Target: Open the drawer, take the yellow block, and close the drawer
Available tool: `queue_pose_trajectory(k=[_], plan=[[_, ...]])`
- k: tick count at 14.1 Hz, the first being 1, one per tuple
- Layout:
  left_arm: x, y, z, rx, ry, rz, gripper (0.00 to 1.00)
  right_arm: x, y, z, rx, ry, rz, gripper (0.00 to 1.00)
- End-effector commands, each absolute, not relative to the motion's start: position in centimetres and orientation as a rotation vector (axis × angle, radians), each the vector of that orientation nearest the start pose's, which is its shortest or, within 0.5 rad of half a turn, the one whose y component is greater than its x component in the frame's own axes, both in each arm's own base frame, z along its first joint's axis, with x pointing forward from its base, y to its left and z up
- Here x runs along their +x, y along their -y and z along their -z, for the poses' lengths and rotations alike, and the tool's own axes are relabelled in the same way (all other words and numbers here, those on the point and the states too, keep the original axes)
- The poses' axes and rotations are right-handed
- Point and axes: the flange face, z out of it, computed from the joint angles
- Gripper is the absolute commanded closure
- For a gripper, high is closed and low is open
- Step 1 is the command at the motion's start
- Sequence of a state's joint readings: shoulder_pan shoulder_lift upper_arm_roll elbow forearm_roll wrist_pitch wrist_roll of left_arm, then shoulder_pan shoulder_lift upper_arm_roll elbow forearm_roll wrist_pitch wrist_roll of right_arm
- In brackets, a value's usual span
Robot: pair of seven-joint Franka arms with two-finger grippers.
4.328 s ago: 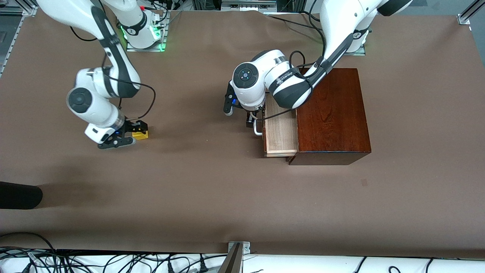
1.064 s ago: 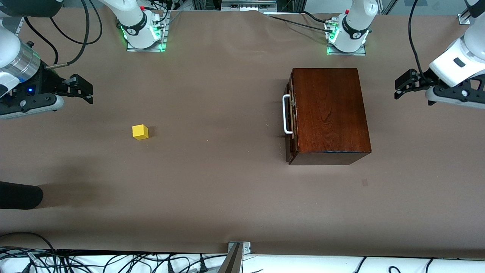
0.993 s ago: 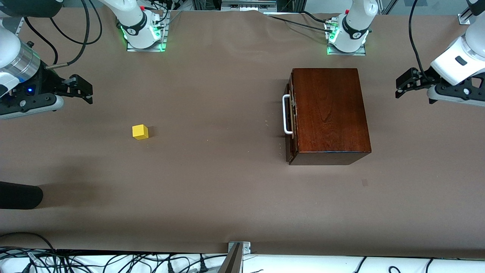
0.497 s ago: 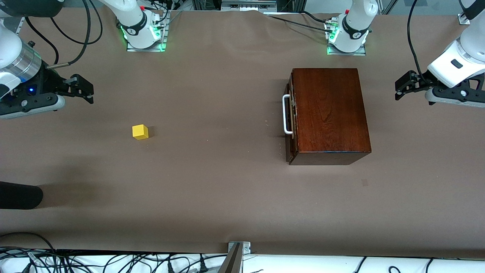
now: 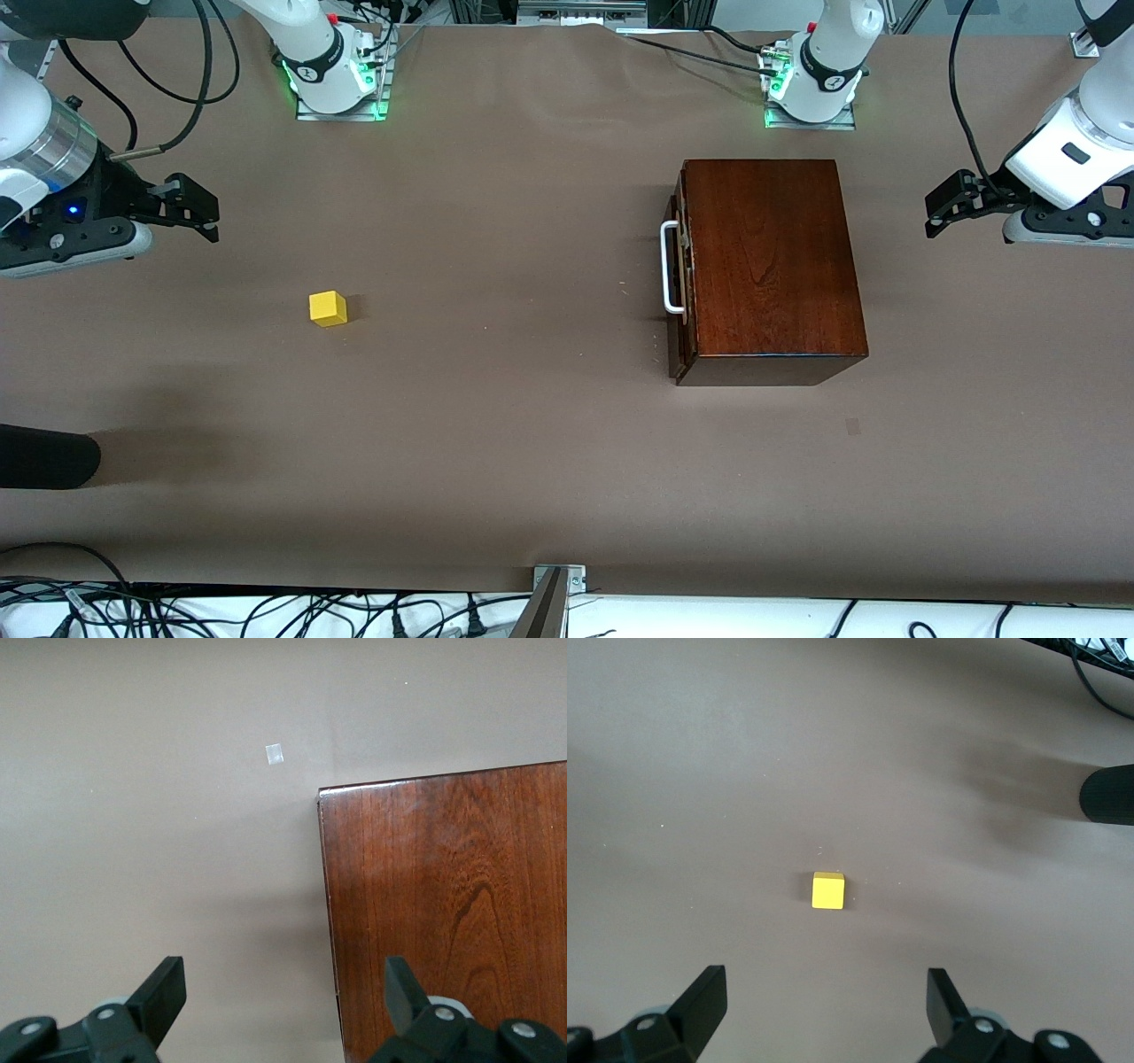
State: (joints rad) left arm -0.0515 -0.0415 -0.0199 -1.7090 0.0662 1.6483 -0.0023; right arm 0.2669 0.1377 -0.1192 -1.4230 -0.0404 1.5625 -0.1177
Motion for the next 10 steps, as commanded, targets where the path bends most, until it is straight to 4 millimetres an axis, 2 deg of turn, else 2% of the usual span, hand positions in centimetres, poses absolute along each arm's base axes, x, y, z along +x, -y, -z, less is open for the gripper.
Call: queue_pose_trajectory(k=[1,5,9,10], plan=[[54.1,3.2,-59.0,-3.088,-0.104,-0.009,0.00,58.6,-8.7,-62.2,-3.174,0.440,0.003,0.00],[54.8,3.8,-58.5,-3.117,-0.104,-0.022,0.00,58.6,-8.7,-62.2,-3.174,0.438,0.002,0.00],[55.3,4.2,-59.4,-3.116,-0.108,-0.020,0.00,58.6,-8.7,-62.2,-3.174,0.438,0.002,0.00],[55.8,4.2,-59.2,-3.116,-0.108,-0.027,0.00,58.6,-8.6,-62.2,-3.173,0.438,0.002,0.00]])
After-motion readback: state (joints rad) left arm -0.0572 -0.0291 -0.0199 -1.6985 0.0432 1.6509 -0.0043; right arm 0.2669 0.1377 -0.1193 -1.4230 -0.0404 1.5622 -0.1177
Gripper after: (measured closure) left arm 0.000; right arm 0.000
